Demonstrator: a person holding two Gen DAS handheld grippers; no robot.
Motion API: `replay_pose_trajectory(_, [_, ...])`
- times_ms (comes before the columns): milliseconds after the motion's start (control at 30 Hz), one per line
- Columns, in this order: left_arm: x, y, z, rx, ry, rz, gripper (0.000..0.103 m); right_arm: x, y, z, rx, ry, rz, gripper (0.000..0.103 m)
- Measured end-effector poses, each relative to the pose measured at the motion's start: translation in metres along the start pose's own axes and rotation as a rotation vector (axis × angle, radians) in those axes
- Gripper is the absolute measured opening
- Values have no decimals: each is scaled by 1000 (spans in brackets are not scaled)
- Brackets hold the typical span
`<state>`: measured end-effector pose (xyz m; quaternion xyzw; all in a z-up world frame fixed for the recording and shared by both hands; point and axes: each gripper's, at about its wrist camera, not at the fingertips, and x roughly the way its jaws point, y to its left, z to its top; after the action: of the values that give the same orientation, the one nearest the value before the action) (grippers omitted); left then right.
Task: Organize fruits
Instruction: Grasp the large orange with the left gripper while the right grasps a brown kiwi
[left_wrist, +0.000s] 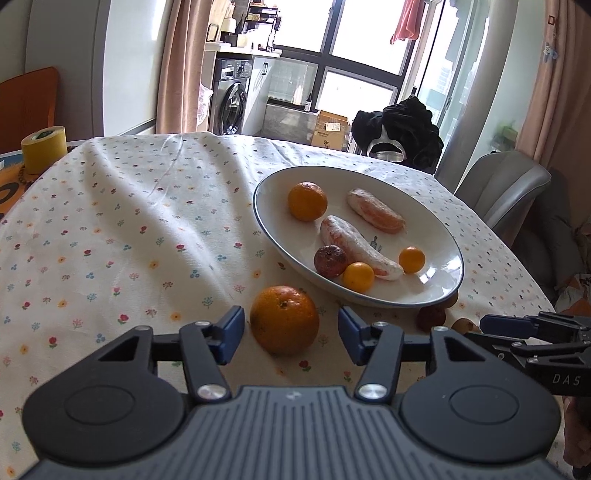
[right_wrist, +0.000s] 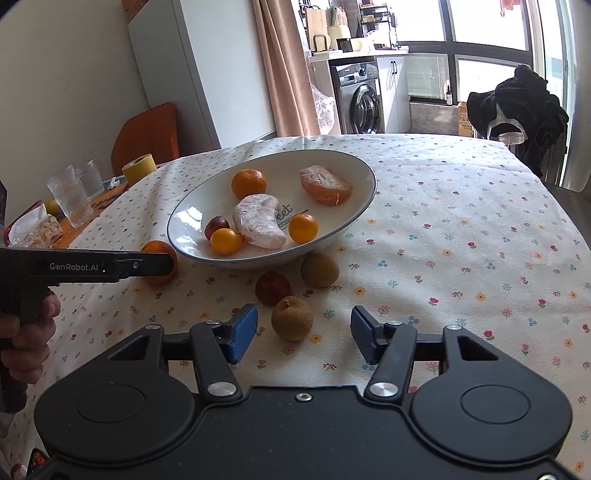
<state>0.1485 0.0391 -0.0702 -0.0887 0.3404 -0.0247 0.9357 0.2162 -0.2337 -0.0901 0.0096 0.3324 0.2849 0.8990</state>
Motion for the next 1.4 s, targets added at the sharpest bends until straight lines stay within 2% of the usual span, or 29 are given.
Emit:
replay_pose_trajectory(33, [2,1,0,-6,1,6,45,2,-1,0,6,9,3,35])
replay_pose_trajectory(67, [4,2,0,-18,0,15,40,3,-2,-1,11,11,21,28])
replay_pose_trajectory(133, [4,3,-1,-34,-3,15,39,1,0,-1,8,10,27,23])
replay_pose_trajectory(200, [1,1,-2,-30,-1,27,39,-2,2,-1,-7,-3,8,23])
replay_pose_trajectory(300, [-5,-2,-1,-35,7,37,39,-9,0,0,12,-20,32,23])
replay_pose_trajectory(533, [-27,-12,-2,-35,-30,53,39,-21,0,2,12,-55,51,23])
replay_pose_trajectory(1067, [-62,-22,4,-27,-119,2,39,-40,18,12,-21,-107,-10,23])
replay_pose_trajectory(1400, [-68,-19,8,-16,-138,-6,39,-41,24,17,-41,-122,-17,23])
